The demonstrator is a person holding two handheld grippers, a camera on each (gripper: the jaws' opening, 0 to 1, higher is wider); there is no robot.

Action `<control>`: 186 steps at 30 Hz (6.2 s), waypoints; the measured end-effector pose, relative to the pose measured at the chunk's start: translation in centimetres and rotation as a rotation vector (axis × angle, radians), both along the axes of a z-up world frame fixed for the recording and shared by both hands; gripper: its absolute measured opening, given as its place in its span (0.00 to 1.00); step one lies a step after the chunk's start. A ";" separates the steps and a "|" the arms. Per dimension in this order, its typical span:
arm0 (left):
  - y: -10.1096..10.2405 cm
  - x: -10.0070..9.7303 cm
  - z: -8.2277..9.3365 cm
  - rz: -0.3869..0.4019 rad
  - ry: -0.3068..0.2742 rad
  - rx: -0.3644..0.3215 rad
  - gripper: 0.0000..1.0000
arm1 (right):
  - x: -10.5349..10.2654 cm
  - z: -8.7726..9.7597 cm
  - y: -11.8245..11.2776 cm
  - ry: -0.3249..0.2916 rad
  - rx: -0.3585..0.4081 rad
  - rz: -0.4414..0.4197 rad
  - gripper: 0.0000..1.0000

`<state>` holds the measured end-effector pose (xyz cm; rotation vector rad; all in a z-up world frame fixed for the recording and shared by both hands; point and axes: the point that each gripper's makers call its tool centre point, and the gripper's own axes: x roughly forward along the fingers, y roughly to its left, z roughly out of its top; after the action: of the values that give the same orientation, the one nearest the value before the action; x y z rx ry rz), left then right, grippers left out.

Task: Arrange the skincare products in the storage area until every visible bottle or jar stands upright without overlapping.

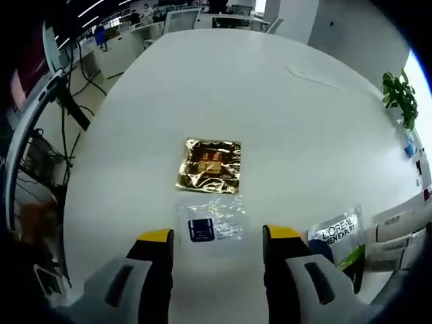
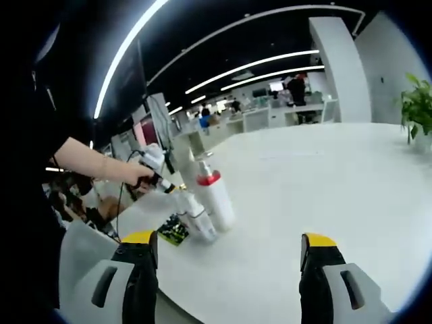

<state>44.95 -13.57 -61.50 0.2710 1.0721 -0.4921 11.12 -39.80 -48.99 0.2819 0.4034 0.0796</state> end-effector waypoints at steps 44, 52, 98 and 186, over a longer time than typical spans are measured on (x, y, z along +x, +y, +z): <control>0.7 -1.3 3.0 -0.036 -0.036 -0.016 0.34 | 0.1 -0.3 -0.1 -0.008 -0.030 0.021 0.87; 0.7 -3.5 4.3 -0.048 -0.036 -0.037 0.34 | 0.0 -0.3 0.1 -0.021 -0.032 0.038 0.86; 2.1 -13.2 1.0 -0.101 0.076 0.004 0.34 | -0.5 0.5 1.6 -0.062 -0.028 0.080 0.85; 1.9 -12.7 1.7 -0.036 0.092 -0.101 0.52 | 1.1 -0.2 3.0 -0.008 -0.005 0.118 0.83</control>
<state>32.26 -11.68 -59.77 0.1804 1.1294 -0.5934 12.20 -36.82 -49.18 0.2525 0.4121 0.1948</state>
